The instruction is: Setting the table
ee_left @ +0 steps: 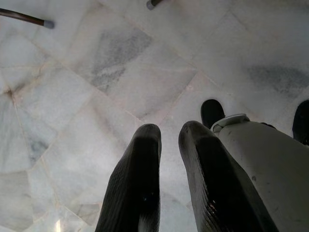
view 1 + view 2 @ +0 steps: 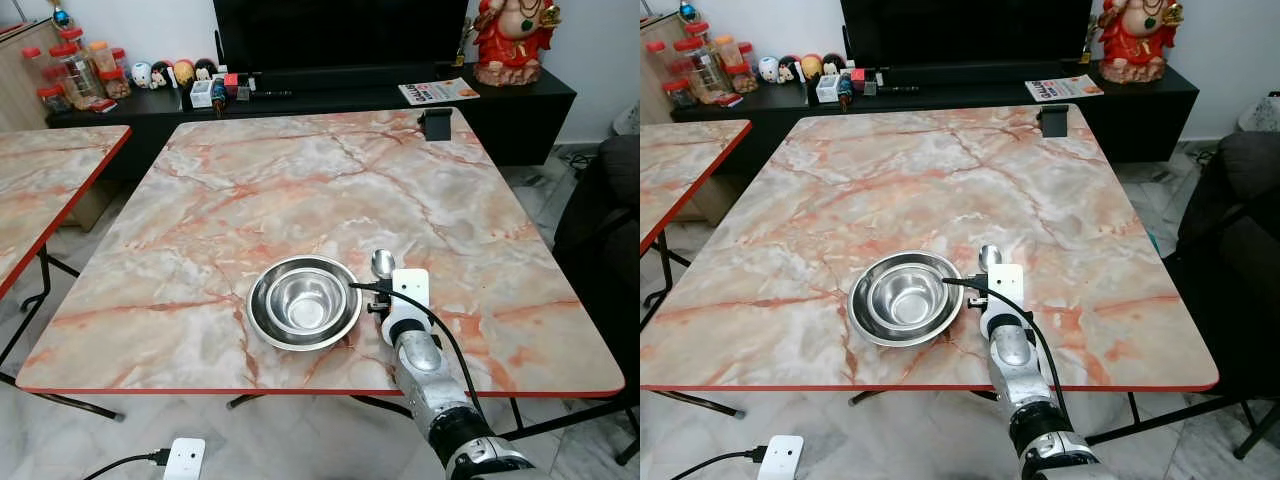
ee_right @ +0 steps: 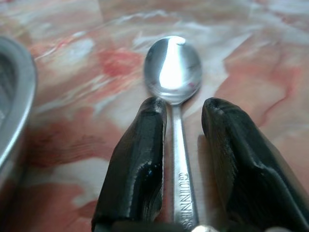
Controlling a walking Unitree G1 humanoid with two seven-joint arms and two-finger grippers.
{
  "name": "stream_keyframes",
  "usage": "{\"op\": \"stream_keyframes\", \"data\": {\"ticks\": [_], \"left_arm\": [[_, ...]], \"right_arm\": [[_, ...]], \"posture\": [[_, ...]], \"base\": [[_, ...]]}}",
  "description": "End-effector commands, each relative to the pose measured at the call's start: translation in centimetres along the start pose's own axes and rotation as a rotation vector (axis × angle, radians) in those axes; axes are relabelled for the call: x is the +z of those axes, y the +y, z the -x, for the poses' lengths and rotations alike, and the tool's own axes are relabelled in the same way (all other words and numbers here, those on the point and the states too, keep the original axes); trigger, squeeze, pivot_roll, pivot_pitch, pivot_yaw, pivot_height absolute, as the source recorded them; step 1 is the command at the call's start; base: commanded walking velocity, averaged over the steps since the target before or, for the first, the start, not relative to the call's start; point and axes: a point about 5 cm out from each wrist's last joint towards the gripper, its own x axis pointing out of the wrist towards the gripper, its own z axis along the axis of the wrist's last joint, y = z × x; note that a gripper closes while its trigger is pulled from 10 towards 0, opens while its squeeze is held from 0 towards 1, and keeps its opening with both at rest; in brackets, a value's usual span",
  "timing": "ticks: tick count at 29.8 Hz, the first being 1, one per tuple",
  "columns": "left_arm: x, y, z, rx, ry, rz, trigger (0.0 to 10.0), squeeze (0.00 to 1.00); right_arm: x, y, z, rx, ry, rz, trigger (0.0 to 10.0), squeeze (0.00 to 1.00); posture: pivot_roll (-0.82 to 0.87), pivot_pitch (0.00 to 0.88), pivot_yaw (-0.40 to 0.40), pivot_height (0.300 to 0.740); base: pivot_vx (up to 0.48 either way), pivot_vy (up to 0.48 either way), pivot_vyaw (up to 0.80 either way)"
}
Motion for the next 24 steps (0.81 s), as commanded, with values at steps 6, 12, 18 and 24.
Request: {"op": "stream_keyframes", "data": {"ticks": [6,12,18,24], "left_arm": [[-0.1,0.1,0.0,0.0,0.009,-0.01,10.0,0.0],[-0.1,0.1,0.0,0.0,0.007,-0.005,10.0,0.0],[-0.1,0.1,0.0,0.0,0.006,-0.002,10.0,0.0],[0.0,0.1,0.0,0.003,-0.001,0.004,10.0,0.0]], "right_arm": [[1.2,0.1,0.0,-0.01,-0.088,0.012,10.0,0.0],[1.8,-0.1,0.3,-0.013,-0.15,0.005,10.0,0.0],[3.8,-0.4,1.0,-0.025,-0.302,0.029,10.0,0.0],[5.6,-0.6,2.2,-0.023,-0.448,0.077,10.0,0.0]], "posture": [[-0.05,0.0,0.077,0.74],[-0.05,0.0,0.078,0.74],[-0.06,0.0,0.079,0.74],[-0.06,0.0,0.076,0.74]], "base": [[0.0,0.0,0.0],[0.0,0.0,0.0],[0.0,0.0,0.0],[0.0,0.0,0.0]]}}
